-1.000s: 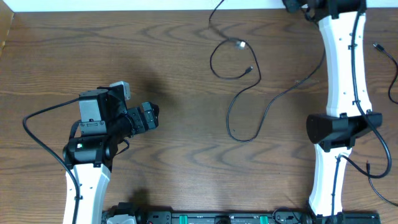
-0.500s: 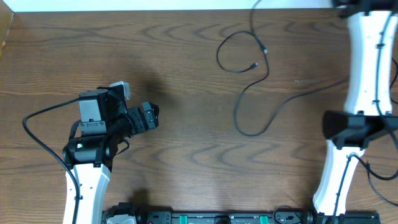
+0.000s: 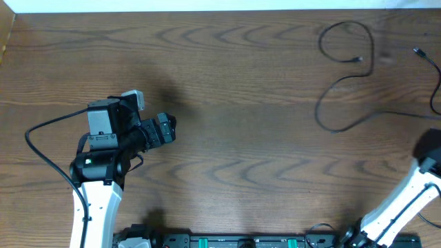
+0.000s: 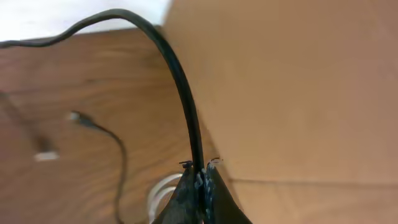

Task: Untangle cables
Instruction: 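Carry the black cable off the table's right edge with the right gripper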

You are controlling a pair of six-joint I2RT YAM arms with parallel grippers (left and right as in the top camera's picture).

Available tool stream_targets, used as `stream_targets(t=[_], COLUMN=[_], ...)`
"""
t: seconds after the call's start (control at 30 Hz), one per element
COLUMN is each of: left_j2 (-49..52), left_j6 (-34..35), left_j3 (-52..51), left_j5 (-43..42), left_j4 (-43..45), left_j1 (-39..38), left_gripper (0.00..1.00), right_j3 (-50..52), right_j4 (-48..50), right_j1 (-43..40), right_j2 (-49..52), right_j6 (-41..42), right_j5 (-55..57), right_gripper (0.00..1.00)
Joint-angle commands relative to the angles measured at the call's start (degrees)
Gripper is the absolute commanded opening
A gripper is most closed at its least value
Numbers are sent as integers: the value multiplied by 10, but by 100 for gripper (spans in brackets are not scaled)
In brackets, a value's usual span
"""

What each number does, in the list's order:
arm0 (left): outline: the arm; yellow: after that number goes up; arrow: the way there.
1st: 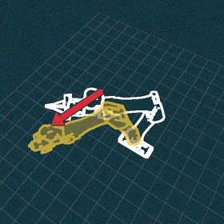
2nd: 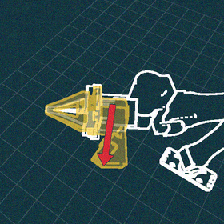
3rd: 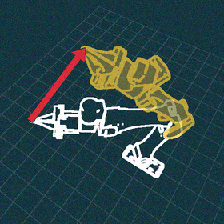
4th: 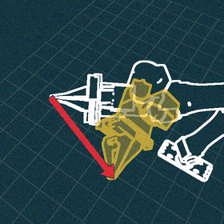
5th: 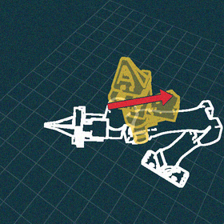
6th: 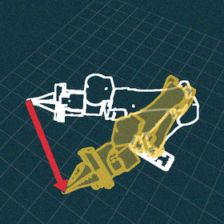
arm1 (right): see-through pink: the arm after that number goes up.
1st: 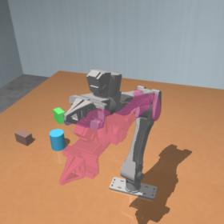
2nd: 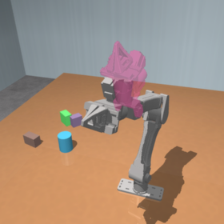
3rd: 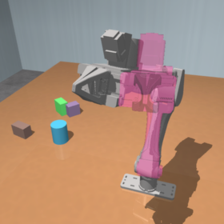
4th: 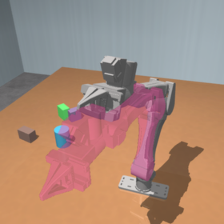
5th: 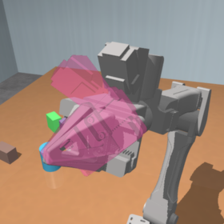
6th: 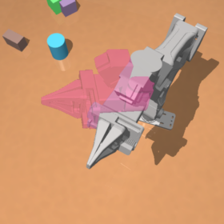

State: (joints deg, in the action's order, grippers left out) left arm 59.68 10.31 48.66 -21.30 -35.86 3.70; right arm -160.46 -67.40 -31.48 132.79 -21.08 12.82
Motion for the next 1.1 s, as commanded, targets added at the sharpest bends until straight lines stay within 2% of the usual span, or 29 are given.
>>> stream_targets(t=[0.0, 0.2, 0.47, 0.77, 0.9, 1.07], left_j2=[1, 1, 1, 1, 1, 1], left_j6=[-5, -5, -5, -5, -5, -5], left_j3=[5, 5, 5, 5, 5, 5], left_j5=[-5, -5, -5, -5, -5, -5], left_j4=[-1, -1, -1, -1, -1, -1], left_j1=[2, 2, 2, 2, 2, 2], left_gripper=[99, 98, 98, 98, 98, 99], right_j3=[-10, -10, -10, -10, -10, -10], right_j4=[1, -7, -13, -18, -41, -99], right_j1=[-93, -165, -179, -171, -168, -150], right_j2=[-11, -11, -9, -7, -7, -6], right_j6=[32, 55, 59, 86, 86, 71], right_j5=[-93, -144, -150, -169, -259, -363], right_gripper=[1, 1, 10, 44, 58, 66])
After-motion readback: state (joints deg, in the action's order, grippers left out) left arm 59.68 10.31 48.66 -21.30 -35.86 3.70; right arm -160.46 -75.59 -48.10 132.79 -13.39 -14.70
